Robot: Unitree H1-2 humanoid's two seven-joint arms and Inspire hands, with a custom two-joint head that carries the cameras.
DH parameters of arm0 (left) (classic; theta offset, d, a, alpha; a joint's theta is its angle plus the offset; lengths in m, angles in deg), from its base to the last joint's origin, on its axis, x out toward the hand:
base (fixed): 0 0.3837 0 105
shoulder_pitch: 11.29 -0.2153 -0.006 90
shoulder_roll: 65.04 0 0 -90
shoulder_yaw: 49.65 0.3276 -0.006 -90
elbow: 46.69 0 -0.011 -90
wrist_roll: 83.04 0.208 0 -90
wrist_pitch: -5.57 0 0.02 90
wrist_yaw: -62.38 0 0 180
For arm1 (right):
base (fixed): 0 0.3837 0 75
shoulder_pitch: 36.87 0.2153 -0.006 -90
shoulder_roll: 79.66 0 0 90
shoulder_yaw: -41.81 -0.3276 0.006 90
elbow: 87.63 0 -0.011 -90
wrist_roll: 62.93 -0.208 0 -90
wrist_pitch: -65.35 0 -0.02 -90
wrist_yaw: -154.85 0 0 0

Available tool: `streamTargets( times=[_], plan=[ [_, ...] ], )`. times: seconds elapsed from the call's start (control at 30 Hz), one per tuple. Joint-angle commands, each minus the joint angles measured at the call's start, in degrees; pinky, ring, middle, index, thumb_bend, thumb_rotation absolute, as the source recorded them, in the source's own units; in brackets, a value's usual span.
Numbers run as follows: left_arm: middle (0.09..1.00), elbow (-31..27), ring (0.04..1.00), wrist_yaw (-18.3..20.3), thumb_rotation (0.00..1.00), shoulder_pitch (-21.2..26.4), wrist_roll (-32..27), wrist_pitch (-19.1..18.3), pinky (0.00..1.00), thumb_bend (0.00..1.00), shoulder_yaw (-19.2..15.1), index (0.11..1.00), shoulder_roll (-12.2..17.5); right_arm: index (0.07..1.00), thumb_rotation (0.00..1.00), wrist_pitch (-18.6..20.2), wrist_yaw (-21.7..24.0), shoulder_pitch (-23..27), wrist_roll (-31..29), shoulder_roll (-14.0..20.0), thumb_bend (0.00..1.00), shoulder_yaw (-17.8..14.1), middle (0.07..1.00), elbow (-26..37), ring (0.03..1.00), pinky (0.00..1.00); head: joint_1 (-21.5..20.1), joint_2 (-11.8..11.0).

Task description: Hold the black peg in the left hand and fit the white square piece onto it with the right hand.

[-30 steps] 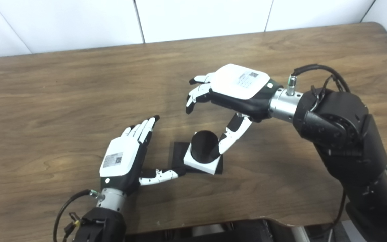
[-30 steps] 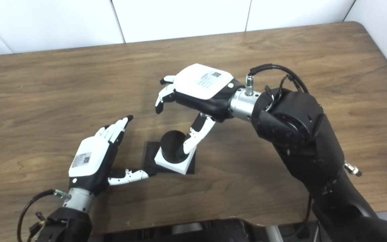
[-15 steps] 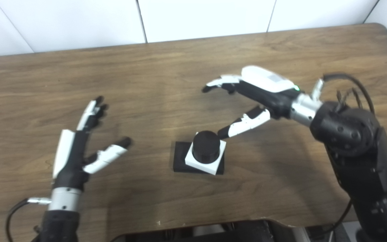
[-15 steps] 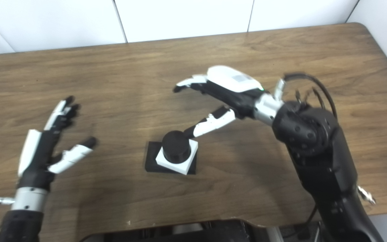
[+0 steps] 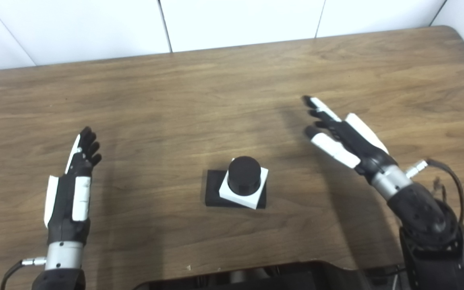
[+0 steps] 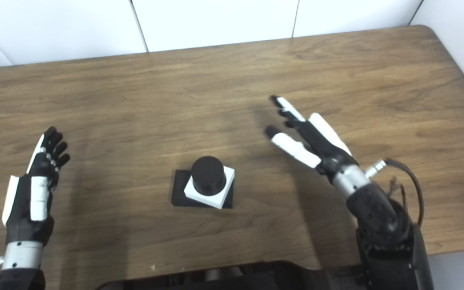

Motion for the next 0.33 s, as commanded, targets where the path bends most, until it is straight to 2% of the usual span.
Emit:
streamTargets(
  times=[0.0,0.13,0.3],
  plan=[
    [0.983,-1.2,0.966,-1.5,1.0,-1.1,-1.4,1.9,0.97,0.72,0.5,0.982,-2.7,0.975,1.0,-1.3,-3.4,0.4,-5.6,-2.0,0.56,-1.5,0.974,0.7,0.965,0.95,0.0,-0.1],
    [0.97,-1.7,0.958,-2.9,0.98,-1.9,-3.0,1.8,0.96,0.69,1.1,0.971,-3.7,0.985,1.0,-3.0,-7.3,-1.7,-14.3,-3.8,0.53,-3.0,0.998,-0.6,0.998,1.0,0.4,-0.4],
    [0.978,-1.7,0.968,-4.2,0.98,-2.8,-4.2,2.7,0.96,0.63,1.9,0.978,-3.5,0.973,1.0,-6.6,-11.1,-3.8,-16.4,-2.8,0.54,-1.6,1.0,-2.3,1.0,1.0,1.4,-1.7]
  ],
)
